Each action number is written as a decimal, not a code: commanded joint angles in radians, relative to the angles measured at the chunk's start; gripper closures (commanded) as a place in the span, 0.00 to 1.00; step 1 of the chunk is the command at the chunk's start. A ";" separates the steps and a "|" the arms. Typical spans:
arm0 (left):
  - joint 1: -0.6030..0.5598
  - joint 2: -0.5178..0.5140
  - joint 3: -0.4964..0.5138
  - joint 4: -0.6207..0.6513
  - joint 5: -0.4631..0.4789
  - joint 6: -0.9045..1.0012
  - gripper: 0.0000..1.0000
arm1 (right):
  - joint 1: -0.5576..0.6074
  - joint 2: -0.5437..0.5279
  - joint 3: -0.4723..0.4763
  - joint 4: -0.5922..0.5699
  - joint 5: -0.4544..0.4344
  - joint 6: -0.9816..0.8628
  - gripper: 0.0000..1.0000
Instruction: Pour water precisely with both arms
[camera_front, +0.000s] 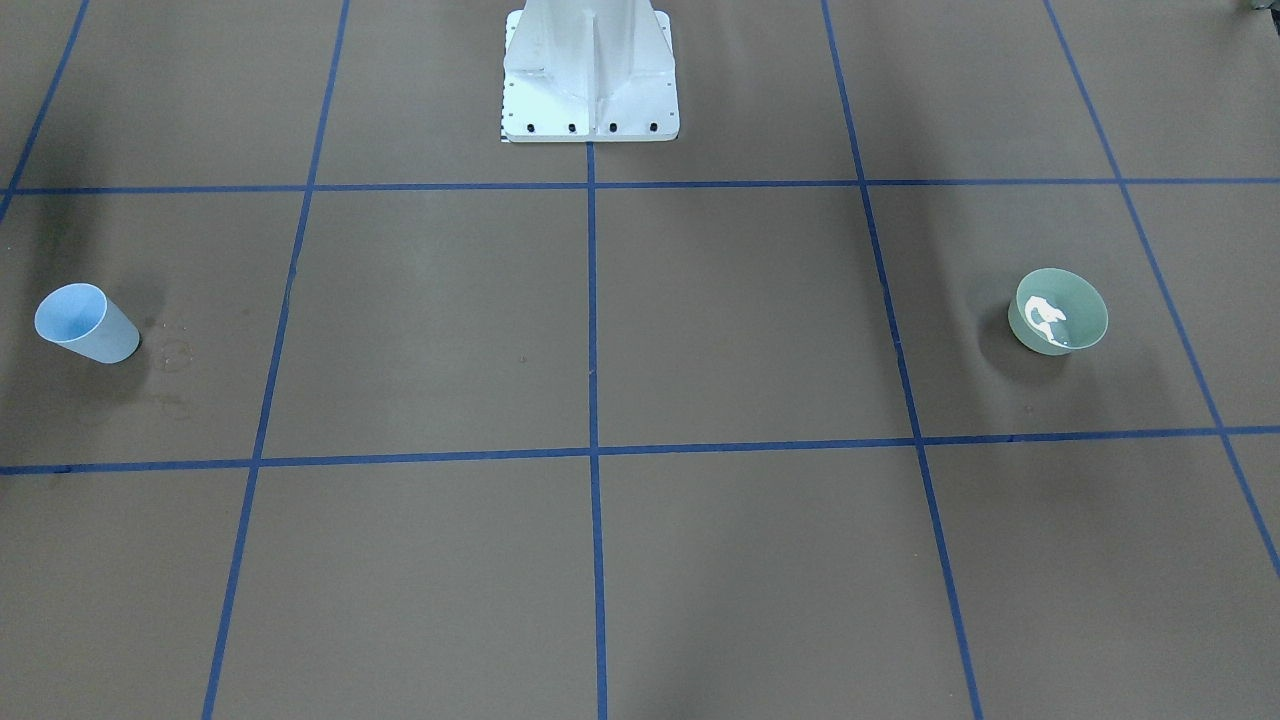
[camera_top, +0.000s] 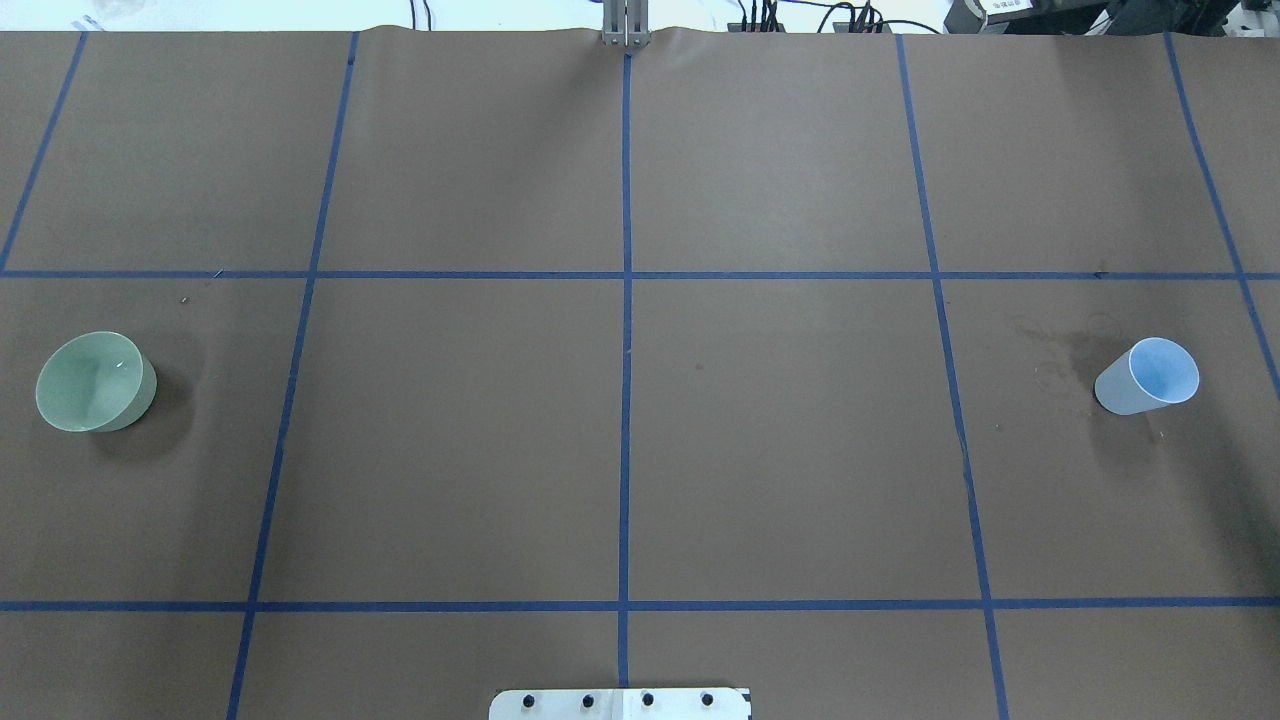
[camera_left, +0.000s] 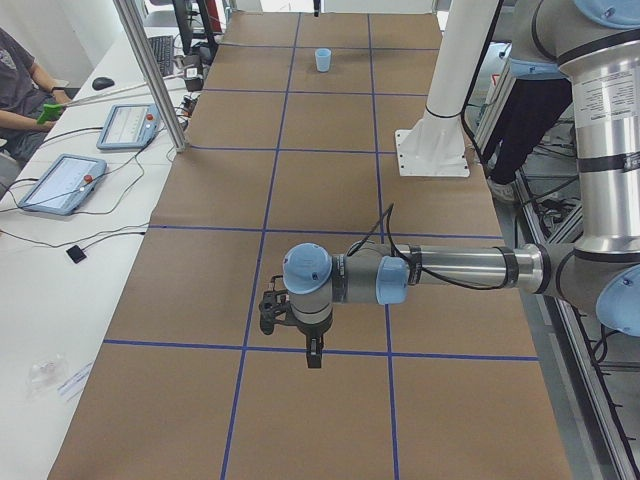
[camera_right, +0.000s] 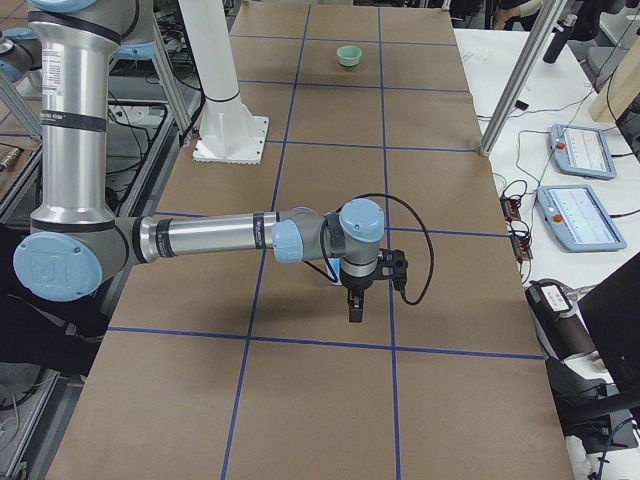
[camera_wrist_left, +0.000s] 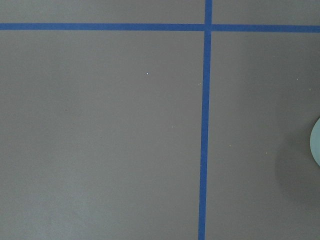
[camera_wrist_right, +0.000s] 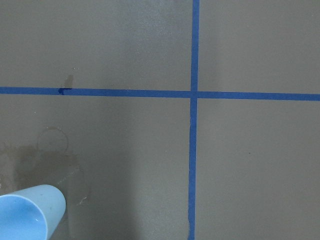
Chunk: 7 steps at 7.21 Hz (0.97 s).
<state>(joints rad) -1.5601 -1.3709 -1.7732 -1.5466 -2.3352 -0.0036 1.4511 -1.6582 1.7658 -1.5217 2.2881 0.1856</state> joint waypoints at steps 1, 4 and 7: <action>0.000 -0.001 -0.006 0.003 -0.004 -0.006 0.00 | -0.002 0.000 -0.003 0.000 0.001 0.002 0.01; 0.000 -0.001 -0.002 0.000 -0.009 -0.007 0.00 | 0.000 0.000 0.001 0.000 0.007 0.002 0.01; -0.002 0.001 0.001 -0.007 -0.009 -0.006 0.00 | -0.002 0.014 -0.003 -0.015 0.001 0.000 0.01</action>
<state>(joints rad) -1.5609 -1.3705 -1.7754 -1.5498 -2.3438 -0.0094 1.4509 -1.6503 1.7655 -1.5299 2.2926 0.1859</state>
